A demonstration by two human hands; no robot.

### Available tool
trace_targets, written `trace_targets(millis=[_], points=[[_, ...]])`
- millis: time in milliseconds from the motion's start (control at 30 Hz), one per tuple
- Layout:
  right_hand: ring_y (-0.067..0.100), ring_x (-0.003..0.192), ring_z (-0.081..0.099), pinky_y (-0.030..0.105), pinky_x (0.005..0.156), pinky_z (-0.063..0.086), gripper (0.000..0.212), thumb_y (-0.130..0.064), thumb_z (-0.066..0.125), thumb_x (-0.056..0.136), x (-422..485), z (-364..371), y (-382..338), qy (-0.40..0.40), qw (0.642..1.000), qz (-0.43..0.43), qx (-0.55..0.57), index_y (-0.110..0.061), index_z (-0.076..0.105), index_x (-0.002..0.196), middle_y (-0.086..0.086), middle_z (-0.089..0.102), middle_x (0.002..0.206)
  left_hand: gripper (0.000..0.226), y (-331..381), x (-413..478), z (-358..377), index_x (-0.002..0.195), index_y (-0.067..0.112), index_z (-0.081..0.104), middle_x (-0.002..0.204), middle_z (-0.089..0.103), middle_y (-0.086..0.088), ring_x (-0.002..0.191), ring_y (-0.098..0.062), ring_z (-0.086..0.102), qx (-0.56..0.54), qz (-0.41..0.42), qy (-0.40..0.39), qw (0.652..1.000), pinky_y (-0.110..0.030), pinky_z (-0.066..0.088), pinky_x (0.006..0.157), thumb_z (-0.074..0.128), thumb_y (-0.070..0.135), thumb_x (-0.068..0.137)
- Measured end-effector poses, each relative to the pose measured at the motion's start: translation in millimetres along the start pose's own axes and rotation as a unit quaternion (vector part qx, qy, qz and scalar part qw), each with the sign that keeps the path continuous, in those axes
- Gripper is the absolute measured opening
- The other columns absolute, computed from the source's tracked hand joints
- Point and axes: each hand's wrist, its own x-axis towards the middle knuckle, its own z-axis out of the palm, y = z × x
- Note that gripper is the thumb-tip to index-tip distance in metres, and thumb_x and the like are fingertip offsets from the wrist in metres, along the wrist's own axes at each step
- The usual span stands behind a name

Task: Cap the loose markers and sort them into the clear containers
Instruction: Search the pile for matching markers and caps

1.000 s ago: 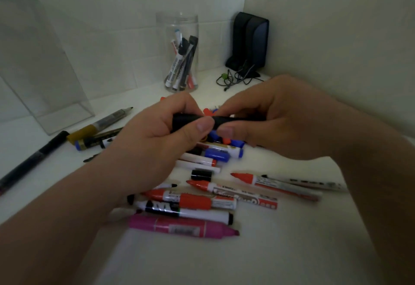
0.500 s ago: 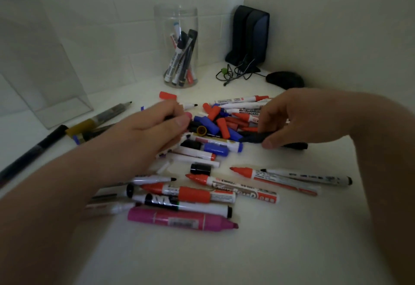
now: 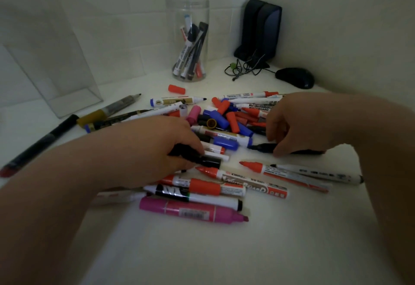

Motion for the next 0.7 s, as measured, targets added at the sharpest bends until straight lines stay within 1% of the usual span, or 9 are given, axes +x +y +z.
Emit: trace_targets(millis=[100, 200, 300, 333, 400, 433, 533, 600, 700], points=[[0.001, 0.078, 0.052, 0.015, 0.060, 0.034, 0.015, -0.050, 0.072, 0.082, -4, -4, -7, 0.027, 1.000, -0.006, 0.004, -0.037, 0.064, 0.083, -0.018, 0.056, 0.088, 0.029, -4, 0, -2, 0.118, 0.052, 0.064, 0.107, 0.056, 0.025, 0.099, 0.004, 0.053, -0.002, -0.008, 0.007, 1.000, -0.021, 0.046, 0.091, 0.064, 0.038, 0.093], [0.001, 0.073, 0.058, 0.018, 0.060, 0.038, 0.024, -0.058, 0.073, 0.075, -11, -7, -14, 0.030, 0.999, -0.009, 0.041, -0.035, 0.067, 0.076, -0.016, 0.062, 0.077, 0.030, -7, -1, -1, 0.120, 0.050, 0.064, 0.109, 0.059, 0.023, 0.098, 0.002, 0.055, -0.009, -0.006, 0.020, 1.000, -0.022, 0.047, 0.090, 0.065, 0.037, 0.093], [-0.005, 0.062, 0.057, 0.013, 0.056, 0.034, 0.024, -0.061, 0.074, 0.072, -14, -4, -23, -0.006, 0.999, -0.012, 0.034, -0.038, 0.068, 0.075, -0.021, 0.061, 0.065, 0.031, -10, -1, 1, 0.123, 0.049, 0.064, 0.108, 0.059, 0.024, 0.096, 0.003, 0.055, -0.011, -0.008, 0.027, 1.000, -0.020, 0.046, 0.088, 0.064, 0.038, 0.094], [-0.008, 0.062, 0.057, 0.011, 0.055, 0.033, 0.023, -0.060, 0.073, 0.074, -13, -2, -24, -0.022, 0.999, -0.012, 0.029, -0.038, 0.067, 0.077, -0.024, 0.062, 0.065, 0.031, -11, -2, 1, 0.123, 0.049, 0.064, 0.106, 0.059, 0.024, 0.095, 0.003, 0.055, -0.013, -0.010, 0.027, 1.000, -0.019, 0.046, 0.086, 0.064, 0.039, 0.094], [-0.021, 0.065, 0.054, 0.010, 0.056, 0.033, 0.020, -0.055, 0.071, 0.079, -10, 0, -28, -0.046, 0.999, -0.012, 0.023, -0.036, 0.067, 0.080, -0.041, 0.058, 0.069, 0.030, -12, -2, 2, 0.122, 0.049, 0.064, 0.102, 0.056, 0.026, 0.093, 0.003, 0.054, -0.015, -0.010, 0.028, 0.999, -0.018, 0.045, 0.084, 0.065, 0.040, 0.093], [-0.022, 0.066, 0.053, 0.010, 0.057, 0.034, 0.019, -0.054, 0.071, 0.081, -9, 2, -29, -0.050, 0.998, -0.014, 0.022, -0.036, 0.068, 0.081, -0.041, 0.058, 0.069, 0.031, -12, -2, 2, 0.122, 0.049, 0.064, 0.101, 0.054, 0.026, 0.093, 0.002, 0.054, -0.013, -0.009, 0.028, 0.999, -0.019, 0.045, 0.085, 0.065, 0.040, 0.093], [-0.006, 0.068, 0.059, 0.010, 0.057, 0.035, 0.017, -0.052, 0.070, 0.083, -5, 5, -32, -0.053, 0.998, -0.017, 0.010, -0.035, 0.067, 0.082, -0.019, 0.064, 0.073, 0.033, -13, -1, 2, 0.124, 0.050, 0.062, 0.099, 0.050, 0.028, 0.093, 0.004, 0.052, -0.013, -0.010, 0.027, 0.999, -0.019, 0.043, 0.085, 0.065, 0.041, 0.092], [-0.003, 0.072, 0.058, 0.010, 0.056, 0.036, 0.017, -0.051, 0.069, 0.085, -4, 6, -35, -0.056, 0.998, -0.023, -0.001, -0.035, 0.065, 0.083, -0.017, 0.063, 0.080, 0.036, -12, -2, 2, 0.125, 0.050, 0.061, 0.100, 0.049, 0.030, 0.091, 0.007, 0.049, -0.018, -0.011, 0.032, 0.999, -0.016, 0.038, 0.083, 0.066, 0.039, 0.091], [-0.003, 0.072, 0.060, 0.009, 0.055, 0.036, 0.015, -0.047, 0.070, 0.086, -4, 7, -35, -0.043, 0.999, -0.031, 0.009, -0.034, 0.066, 0.081, -0.015, 0.064, 0.081, 0.043, -10, -2, 0, 0.130, 0.049, 0.058, 0.112, 0.053, 0.028, 0.096, 0.006, 0.047, -0.016, -0.014, 0.047, 0.999, -0.012, 0.035, 0.084, 0.066, 0.028, 0.093]])
